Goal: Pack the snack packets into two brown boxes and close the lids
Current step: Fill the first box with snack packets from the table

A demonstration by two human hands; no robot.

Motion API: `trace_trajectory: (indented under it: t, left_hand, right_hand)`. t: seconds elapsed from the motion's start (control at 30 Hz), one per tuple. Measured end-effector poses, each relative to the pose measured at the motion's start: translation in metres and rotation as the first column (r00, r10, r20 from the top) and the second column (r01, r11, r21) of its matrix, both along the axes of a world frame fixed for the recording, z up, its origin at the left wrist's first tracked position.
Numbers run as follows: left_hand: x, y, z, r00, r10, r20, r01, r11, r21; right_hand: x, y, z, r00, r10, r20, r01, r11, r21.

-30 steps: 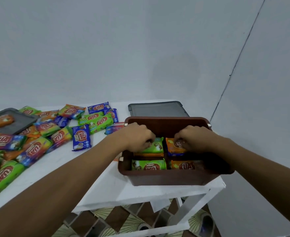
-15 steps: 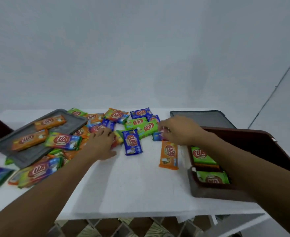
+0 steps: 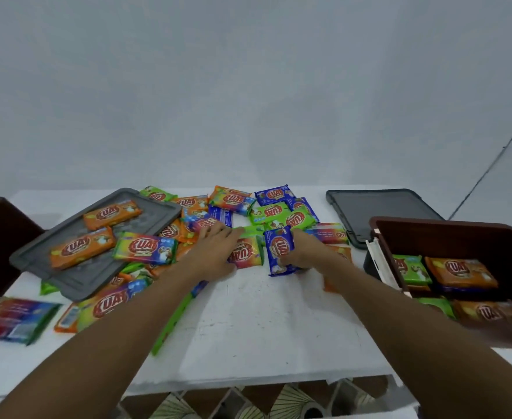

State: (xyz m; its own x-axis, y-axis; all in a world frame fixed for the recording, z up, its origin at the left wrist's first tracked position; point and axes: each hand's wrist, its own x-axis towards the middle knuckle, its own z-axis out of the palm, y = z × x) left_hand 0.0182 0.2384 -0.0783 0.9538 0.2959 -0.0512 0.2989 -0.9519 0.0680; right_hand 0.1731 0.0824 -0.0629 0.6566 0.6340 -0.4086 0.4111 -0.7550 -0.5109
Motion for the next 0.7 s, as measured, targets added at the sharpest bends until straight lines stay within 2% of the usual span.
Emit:
trace_trajectory:
  t: [0.07, 0.2, 0.3, 0.4, 0.47, 0.53, 0.6, 0.7]
  left_hand:
    - [0.007, 0.001, 0.004, 1.000, 0.008, 0.002, -0.008, 0.999, -0.052]
    - [0.023, -0.001, 0.017, 0.999, 0.022, 0.048, -0.012, 0.981, -0.196]
    - [0.031, -0.005, 0.025, 0.996, 0.052, 0.071, -0.025, 0.938, -0.345]
    - [0.042, -0.018, 0.038, 0.993, 0.087, 0.078, -0.038, 0.873, -0.485]
    - [0.052, -0.032, 0.050, 0.991, 0.095, 0.096, -0.028, 0.840, -0.541]
    - [0.064, -0.048, 0.064, 0.991, 0.093, 0.097, -0.027, 0.845, -0.534]
    - [0.077, -0.069, 0.082, 0.998, 0.045, 0.050, -0.017, 0.885, -0.465]
    - [0.099, -0.103, 0.103, 0.999, -0.046, 0.011, 0.046, 0.908, -0.417]
  right_hand:
    - [0.007, -0.004, 0.008, 0.999, 0.003, -0.032, -0.002, 1.000, 0.017]
    - [0.015, -0.009, 0.036, 0.989, 0.099, 0.110, -0.101, 0.995, 0.008]
    - [0.021, -0.017, 0.069, 0.984, 0.126, 0.125, -0.131, 0.991, 0.037]
    - [0.034, -0.036, 0.102, 0.983, 0.085, 0.160, -0.106, 0.986, 0.128]
    - [0.045, -0.058, 0.119, 0.992, 0.035, 0.122, -0.060, 0.975, 0.216]
    - [0.060, -0.085, 0.131, 0.995, 0.029, 0.090, -0.052, 0.964, 0.259]
    - [0.079, -0.118, 0.137, 0.994, 0.051, 0.099, -0.074, 0.967, 0.242]
    - [0.109, -0.170, 0.134, 0.973, 0.109, 0.206, -0.134, 0.985, 0.112]
